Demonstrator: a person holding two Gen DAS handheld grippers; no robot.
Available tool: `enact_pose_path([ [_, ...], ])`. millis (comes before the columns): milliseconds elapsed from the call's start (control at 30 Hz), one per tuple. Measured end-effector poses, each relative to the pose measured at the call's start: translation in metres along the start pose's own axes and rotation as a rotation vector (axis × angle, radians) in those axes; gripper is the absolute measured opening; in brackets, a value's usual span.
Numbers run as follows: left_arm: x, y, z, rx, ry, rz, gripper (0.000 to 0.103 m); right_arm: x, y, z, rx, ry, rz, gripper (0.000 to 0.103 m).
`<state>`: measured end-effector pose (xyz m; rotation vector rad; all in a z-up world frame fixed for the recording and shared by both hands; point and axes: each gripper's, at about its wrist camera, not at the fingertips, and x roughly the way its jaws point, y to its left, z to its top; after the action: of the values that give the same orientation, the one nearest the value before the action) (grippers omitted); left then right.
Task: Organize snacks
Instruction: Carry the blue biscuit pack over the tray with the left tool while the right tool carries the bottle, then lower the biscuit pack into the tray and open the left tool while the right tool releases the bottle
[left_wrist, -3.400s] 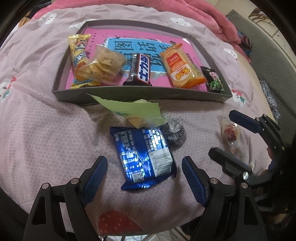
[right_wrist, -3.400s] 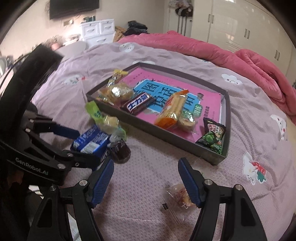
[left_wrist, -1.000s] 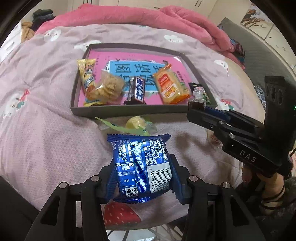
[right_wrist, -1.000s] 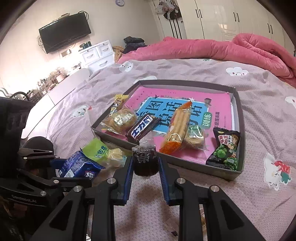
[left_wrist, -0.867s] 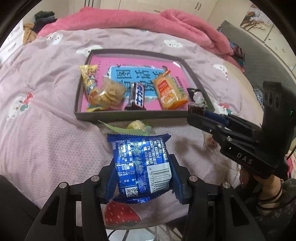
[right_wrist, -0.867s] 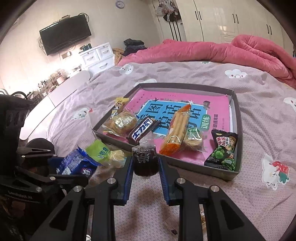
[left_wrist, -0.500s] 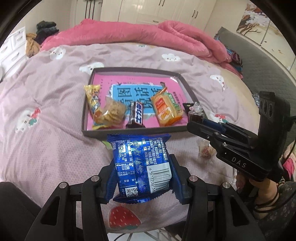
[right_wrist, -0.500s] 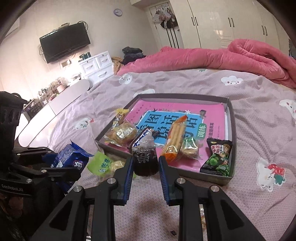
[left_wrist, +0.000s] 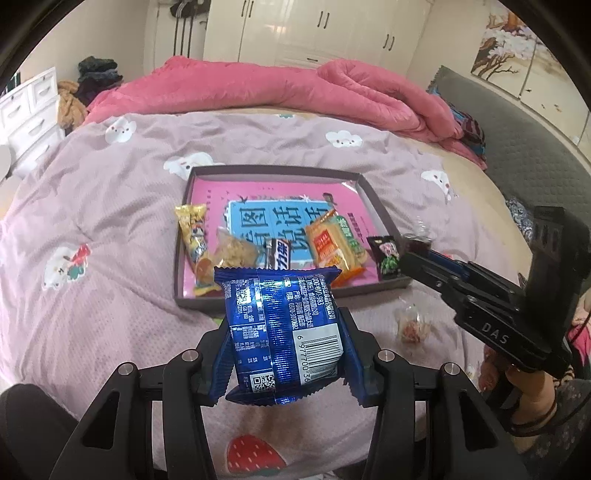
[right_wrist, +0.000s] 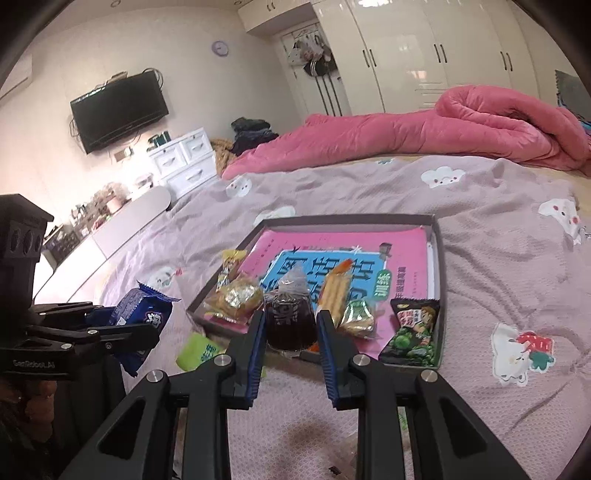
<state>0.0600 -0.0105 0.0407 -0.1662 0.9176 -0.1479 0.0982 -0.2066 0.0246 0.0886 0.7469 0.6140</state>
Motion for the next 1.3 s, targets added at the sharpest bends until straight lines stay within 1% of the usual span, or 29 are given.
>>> enact_pose_path([
  [167, 0.004, 0.004, 0.009, -0.01, -0.013, 0.012, 0.052, -0.003, -0.001, 0.006, 0.007, -0.022, -0.018, 0.028],
  [367, 0.011, 0.006, 0.018, -0.011, -0.023, 0.024, 0.052, 0.001, -0.001, 0.009, 0.02, -0.021, -0.042, 0.028],
  [700, 0.027, 0.005, 0.034, -0.018, -0.03, 0.02, 0.052, -0.001, -0.012, 0.015, 0.06, -0.05, -0.073, 0.028],
  [1067, 0.045, 0.003, 0.047, -0.029, -0.019, 0.014, 0.052, -0.001, -0.023, 0.021, 0.083, -0.065, -0.116, 0.028],
  [1300, 0.062, 0.002, 0.051, -0.031, 0.001, 0.008, 0.052, 0.005, -0.031, 0.02, 0.1, -0.049, -0.133, 0.028],
])
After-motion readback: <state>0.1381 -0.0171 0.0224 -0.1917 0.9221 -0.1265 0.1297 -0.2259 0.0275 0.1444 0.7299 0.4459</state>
